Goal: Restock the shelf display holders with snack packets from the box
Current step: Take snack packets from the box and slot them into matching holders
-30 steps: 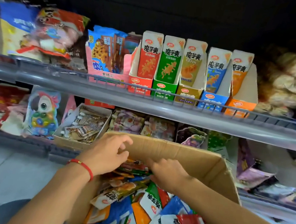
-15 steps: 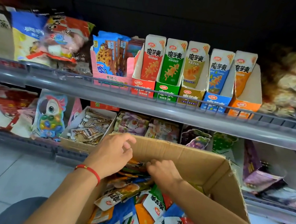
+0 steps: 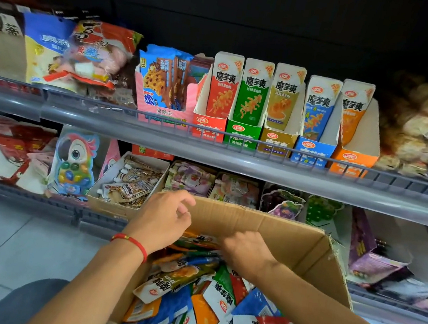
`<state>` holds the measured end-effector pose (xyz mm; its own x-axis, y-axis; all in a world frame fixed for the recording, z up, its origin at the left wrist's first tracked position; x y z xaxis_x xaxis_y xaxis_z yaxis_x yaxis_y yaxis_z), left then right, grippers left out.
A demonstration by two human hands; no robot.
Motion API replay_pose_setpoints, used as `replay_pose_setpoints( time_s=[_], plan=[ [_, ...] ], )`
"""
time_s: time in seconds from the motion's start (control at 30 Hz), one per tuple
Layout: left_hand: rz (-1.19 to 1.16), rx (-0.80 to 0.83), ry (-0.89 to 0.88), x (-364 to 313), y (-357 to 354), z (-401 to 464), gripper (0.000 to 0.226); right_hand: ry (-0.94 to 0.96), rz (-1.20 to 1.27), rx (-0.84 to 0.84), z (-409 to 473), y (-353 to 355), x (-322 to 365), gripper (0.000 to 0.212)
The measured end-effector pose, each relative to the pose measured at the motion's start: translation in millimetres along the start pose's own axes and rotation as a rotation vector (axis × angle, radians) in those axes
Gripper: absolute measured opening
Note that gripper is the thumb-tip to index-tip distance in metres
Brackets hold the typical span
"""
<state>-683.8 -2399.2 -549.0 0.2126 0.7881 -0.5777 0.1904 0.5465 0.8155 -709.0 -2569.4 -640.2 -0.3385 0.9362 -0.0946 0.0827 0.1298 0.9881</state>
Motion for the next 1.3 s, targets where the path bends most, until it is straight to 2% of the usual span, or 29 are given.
replay_pose_setpoints(
  time_s=[0.1, 0.17, 0.3, 0.4, 0.43, 0.5, 0.57, 0.6, 0.7, 0.8, 0.9, 0.97, 1.0, 1.07, 1.13, 1.23, 1.3],
  plan=[
    [-0.058, -0.053, 0.032, 3.3, 5.1, 0.6, 0.026, -0.063, 0.211, -0.090, -22.9, 30.7, -25.6, 0.022],
    [-0.111, -0.103, 0.025, -0.1, 7.9, -0.4, 0.027, -0.090, 0.365, -0.133, -43.5, 52.1, -42.5, 0.018],
    [-0.335, -0.149, 0.070, -7.7, 1.2, -1.9, 0.049, -0.152, 0.761, -0.216, -90.4, 86.3, -65.8, 0.019],
    [-0.668, 0.033, 0.246, -13.2, -25.1, -10.7, 0.075, -0.148, 1.048, -0.224, -108.2, 98.7, -70.0, 0.010],
    [-0.840, 0.133, 0.300, -19.5, -39.4, -15.7, 0.074, -0.151, 1.136, -0.213, -110.5, 98.6, -71.4, 0.007],
    [-1.147, 0.312, 0.393, -34.7, -66.8, -24.1, 0.052, -0.158, 1.233, -0.203, -113.8, 96.3, -73.5, 0.006],
    [-1.335, 0.373, 0.433, -48.1, -82.0, -27.8, 0.034, -0.146, 1.213, -0.197, -116.1, 92.2, -74.0, 0.006],
    [-1.381, 0.366, 0.427, -51.5, -85.3, -27.1, 0.032, -0.140, 1.188, -0.189, -117.4, 89.1, -74.1, 0.007],
    [-1.362, 0.317, 0.385, -52.5, -87.6, -22.9, 0.031, -0.142, 1.114, -0.191, -120.3, 81.6, -75.7, 0.013],
    [-1.335, 0.272, 0.362, -52.5, -83.3, -21.1, 0.029, -0.117, 0.962, -0.245, -121.7, 83.2, -69.8, 0.034],
    [-1.260, 0.207, 0.335, -51.4, -71.4, -18.7, 0.027, -0.145, 0.923, -0.528, -131.1, 100.0, -70.4, 0.023],
    [-1.175, 0.112, 0.322, -45.0, -61.9, -17.3, 0.022, -0.178, 0.720, -0.761, -142.2, 117.7, -71.6, 0.011],
    [-1.148, 0.084, 0.319, -42.4, -59.3, -17.6, 0.020, -0.141, 0.597, -0.822, -144.9, 124.6, -66.3, 0.010],
    [-1.166, 0.100, 0.309, -41.8, -61.5, -19.8, 0.023, 0.023, 0.399, -0.809, -142.3, 124.9, -44.4, 0.009],
    [-1.235, 0.169, 0.297, -46.0, -67.7, -23.5, 0.030, 0.164, 0.317, -0.714, -134.9, 114.4, -20.3, 0.011],
    [-1.250, 0.257, 0.278, -51.7, -72.8, -29.6, 0.033, 0.298, 0.285, -0.582, -125.2, 103.7, 7.4, 0.015],
    [-1.208, 0.257, 0.278, -49.5, -71.0, -31.4, 0.030, 0.353, 0.342, -0.521, -123.6, 103.6, 12.8, 0.015]
  ],
)
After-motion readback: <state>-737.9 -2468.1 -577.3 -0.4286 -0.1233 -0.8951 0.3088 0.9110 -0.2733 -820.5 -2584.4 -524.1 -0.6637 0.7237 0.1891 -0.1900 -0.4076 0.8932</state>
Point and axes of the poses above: each hand's wrist, its own z-axis towards the middle knuckle, its own y-axis out of the back of the hand, x = y × z, the point moved 7 cm from there along z, towards the middle knuckle, and after that the axes turned 1 degree about z, right-handed, at the moved point
